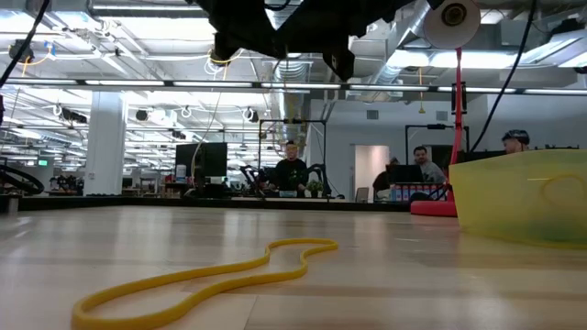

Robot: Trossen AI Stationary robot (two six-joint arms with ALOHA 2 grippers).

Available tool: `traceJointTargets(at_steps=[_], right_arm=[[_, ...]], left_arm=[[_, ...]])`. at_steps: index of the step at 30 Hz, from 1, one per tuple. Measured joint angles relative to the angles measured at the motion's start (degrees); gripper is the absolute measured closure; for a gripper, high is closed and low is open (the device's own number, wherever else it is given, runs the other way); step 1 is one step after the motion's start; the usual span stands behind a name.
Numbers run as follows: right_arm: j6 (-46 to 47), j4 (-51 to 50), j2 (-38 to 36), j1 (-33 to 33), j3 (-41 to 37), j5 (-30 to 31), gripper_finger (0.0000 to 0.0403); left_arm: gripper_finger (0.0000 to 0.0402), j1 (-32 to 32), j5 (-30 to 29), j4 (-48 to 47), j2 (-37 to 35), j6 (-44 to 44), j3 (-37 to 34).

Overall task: Pick and place items into bin
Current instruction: Put the yellow rubber band into the yellow bin

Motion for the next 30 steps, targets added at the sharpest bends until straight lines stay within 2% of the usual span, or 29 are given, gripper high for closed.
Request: traceJointTargets(at_steps=[7,19,24,30], right_arm=[[0.00,-0.26,0.00,-0.24,0.00,0.15,0.0398],[0.16,-2.38,0.00,-0.32,0.00,1.98,0.0399],[4.65,-8.33,0.00,-0.36,0.00,3.52,0.0400],[13.07,-21.63,-0.24,0.08,-0.01,3.63,0.0401]], left_arm=[[0.0401,-0.06,-0.88,2.51,0.00,0.36,0.00],[0.0399,-0.09,-0.64,1.93,0.00,0.34,0.00],[0.0367,-0.09,3.36,1.90,0.17,-2.05,0.00],[0.0316,-0.09,3.64,1.75,1.25,-3.84,-0.02]])
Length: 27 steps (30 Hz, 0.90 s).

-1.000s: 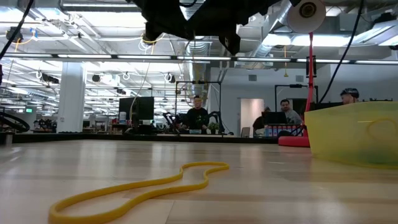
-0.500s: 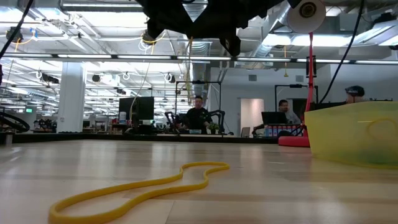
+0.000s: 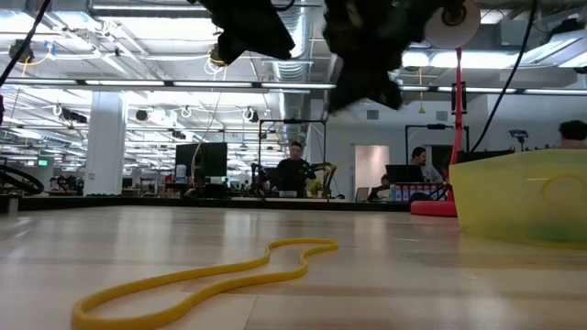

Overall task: Pick and place items into bin
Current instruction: Put the yellow rubber band into the yellow bin

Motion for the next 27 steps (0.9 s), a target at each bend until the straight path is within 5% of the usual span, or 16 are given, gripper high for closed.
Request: traceJointTargets(at_steps=[11,18,27], right_arm=[[21.07,-41.73,-13.29,9.04,-0.01,-6.74,0.0402],[36.93,-44.01,-15.98,19.47,-0.01,-3.38,0.0402],[42.95,-42.60,-6.22,26.54,-0.01,-3.39,0.0402]], left_arm=[[0.0297,0.07,-1.89,0.38,0.10,-3.29,-0.04],[0.0297,0.07,-1.98,0.75,0.10,-3.49,-0.04],[0.0297,0.09,-2.08,2.50,0.10,-3.00,0.00]])
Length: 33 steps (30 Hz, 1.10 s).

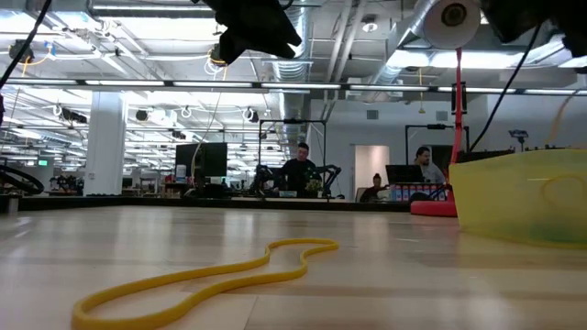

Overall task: Pick and place items into bin
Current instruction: Put the yellow rubber band into the yellow bin

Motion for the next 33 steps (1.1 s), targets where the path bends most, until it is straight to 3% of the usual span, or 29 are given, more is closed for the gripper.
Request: traceJointTargets(at_steps=[8,14,21,26,33], right_arm=[[-4.63,5.22,5.69,-1.54,0.00,-3.03,0.0402],[-6.30,5.22,8.26,-3.61,0.00,-1.68,0.0393],[-7.56,5.13,10.26,-7.46,-0.04,-1.51,0.0339],[-10.56,6.60,10.11,-9.61,0.00,-1.78,0.0298],[-14.12,6.41,10.08,-11.49,0.00,-5.29,0.0248]], left_arm=[[0.0297,0.00,0.26,0.13,0.00,0.08,0.00],[0.0297,0.00,0.31,0.14,0.00,0.06,0.00],[0.0297,0.02,4.05,-0.37,0.02,-0.34,0.00],[0.0297,0.00,8.92,-6.41,0.11,2.33,-0.01],[0.0297,-1.89,12.92,-7.07,0.31,-0.19,-2.71]])
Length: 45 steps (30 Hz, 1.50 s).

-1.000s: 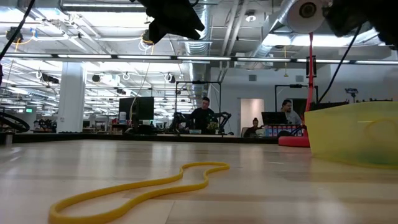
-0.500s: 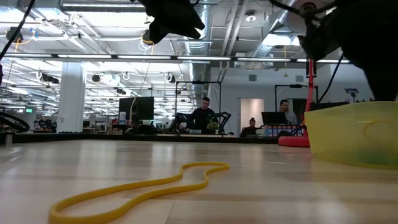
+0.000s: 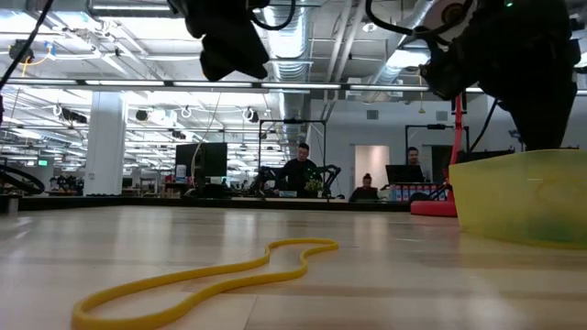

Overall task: Pick and place items into bin
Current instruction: Put the yellow rubber band into the yellow bin

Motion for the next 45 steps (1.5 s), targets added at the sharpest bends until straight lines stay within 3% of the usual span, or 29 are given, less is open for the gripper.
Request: traceJointTargets(at_steps=[4,10,20,23,30,38,45], right_arm=[[-1.01,-0.03,-0.46,-1.10,-0.02,-2.57,0.0231],[-4.64,-1.71,-1.65,-3.07,4.36,-4.98,0.0222],[-16.88,-1.08,-2.07,-5.70,12.95,6.01,0.0231],[-19.41,-0.64,-2.03,-6.93,13.23,9.21,0.0234],[-24.81,0.87,-2.03,-10.90,13.35,13.04,0.0233],[-25.39,1.64,-1.98,-13.08,13.35,14.55,0.0238],[-25.53,4.68,-1.97,-12.86,13.38,14.36,0.0239]], left_arm=[[0.0297,-2.36,0.18,1.24,1.49,-0.26,-0.28],[0.0297,-5.32,5.14,9.82,9.25,-0.29,-0.26],[0.0297,-5.08,11.44,15.70,19.58,-3.15,-0.28],[0.0297,-5.94,9.97,16.22,21.09,-0.06,-0.28],[0.0297,-8.09,0.63,18.78,23.31,6.40,-0.13],[0.0297,-11.31,-0.54,25.87,27.55,5.20,0.03],[0.0297,-11.44,-3.19,24.61,30.79,3.56,0.72]])
